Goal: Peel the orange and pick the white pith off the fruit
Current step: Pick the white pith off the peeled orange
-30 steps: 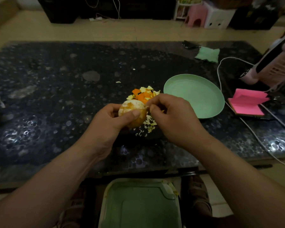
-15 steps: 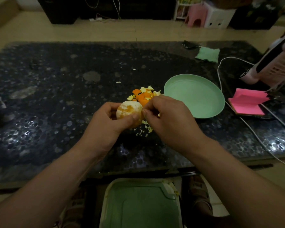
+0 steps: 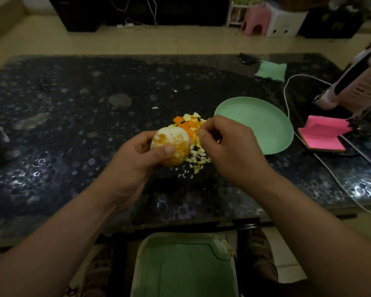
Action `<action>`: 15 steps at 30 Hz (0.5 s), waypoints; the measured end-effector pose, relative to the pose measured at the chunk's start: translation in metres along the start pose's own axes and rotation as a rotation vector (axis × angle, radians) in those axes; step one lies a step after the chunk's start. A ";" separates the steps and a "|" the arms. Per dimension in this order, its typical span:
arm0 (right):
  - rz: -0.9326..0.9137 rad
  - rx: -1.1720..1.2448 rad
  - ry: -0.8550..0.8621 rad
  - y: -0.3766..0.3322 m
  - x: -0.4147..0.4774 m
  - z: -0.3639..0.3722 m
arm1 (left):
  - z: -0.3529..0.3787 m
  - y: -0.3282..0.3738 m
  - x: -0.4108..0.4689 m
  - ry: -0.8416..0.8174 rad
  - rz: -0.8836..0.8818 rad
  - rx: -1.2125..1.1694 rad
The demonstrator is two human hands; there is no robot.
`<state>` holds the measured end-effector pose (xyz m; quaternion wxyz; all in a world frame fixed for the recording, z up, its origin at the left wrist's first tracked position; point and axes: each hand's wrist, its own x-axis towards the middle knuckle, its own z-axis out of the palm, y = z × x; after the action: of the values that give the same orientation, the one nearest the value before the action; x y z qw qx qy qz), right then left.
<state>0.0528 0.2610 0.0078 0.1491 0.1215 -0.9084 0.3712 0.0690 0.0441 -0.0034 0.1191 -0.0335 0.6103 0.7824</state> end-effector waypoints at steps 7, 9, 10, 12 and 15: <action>0.082 -0.182 -0.126 0.009 0.001 0.007 | 0.001 -0.006 0.006 0.018 -0.072 -0.044; 0.094 -0.211 -0.145 0.010 0.002 0.008 | 0.002 -0.009 0.008 0.036 -0.094 -0.032; 0.106 -0.190 -0.140 0.009 0.002 0.008 | 0.003 -0.010 0.009 0.048 -0.104 -0.030; 0.120 -0.164 -0.127 0.008 0.002 0.007 | 0.004 -0.011 0.010 0.070 -0.122 -0.029; 0.106 -0.201 -0.125 0.008 0.001 0.007 | 0.004 -0.013 0.012 0.073 -0.136 -0.053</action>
<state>0.0482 0.2610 -0.0021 0.0836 0.0808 -0.9537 0.2774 0.0602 0.0525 -0.0172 0.1485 -0.1064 0.5896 0.7868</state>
